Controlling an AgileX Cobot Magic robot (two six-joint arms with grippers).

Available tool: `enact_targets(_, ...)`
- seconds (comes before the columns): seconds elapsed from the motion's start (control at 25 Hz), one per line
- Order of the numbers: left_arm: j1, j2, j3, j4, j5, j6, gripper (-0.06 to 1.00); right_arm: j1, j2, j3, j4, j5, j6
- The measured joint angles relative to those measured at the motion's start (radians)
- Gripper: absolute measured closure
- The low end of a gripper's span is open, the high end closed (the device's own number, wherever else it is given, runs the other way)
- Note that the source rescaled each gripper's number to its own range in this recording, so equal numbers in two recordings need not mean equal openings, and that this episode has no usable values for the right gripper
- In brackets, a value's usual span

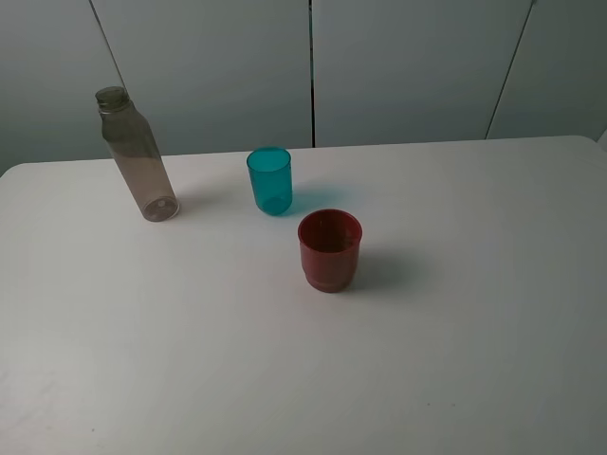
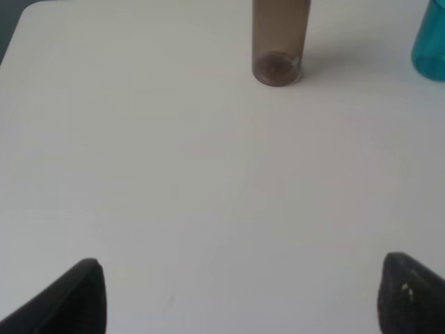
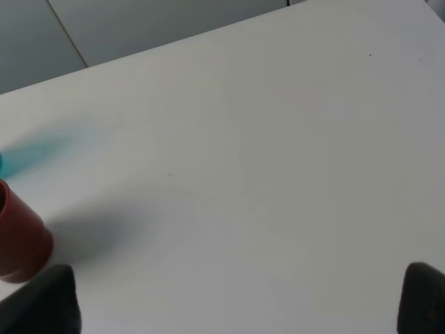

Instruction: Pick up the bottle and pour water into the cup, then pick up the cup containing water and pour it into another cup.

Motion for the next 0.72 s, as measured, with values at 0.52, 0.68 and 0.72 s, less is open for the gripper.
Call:
enact_targets(0.52,0.122,0.000,0.000,0.078,-0.006,-0.001,-0.06,0.000,0.000,0.000,0.000,0.000,0.000)
enact_targets(0.68,0.122,0.000,0.000,0.078,-0.006,-0.034,-0.06,0.000,0.000,0.000,0.000,0.000,0.000)
enact_targets(0.72,0.122,0.000,0.000,0.078,-0.006,-0.039,-0.06,0.000,0.000,0.000,0.000,0.000,0.000)
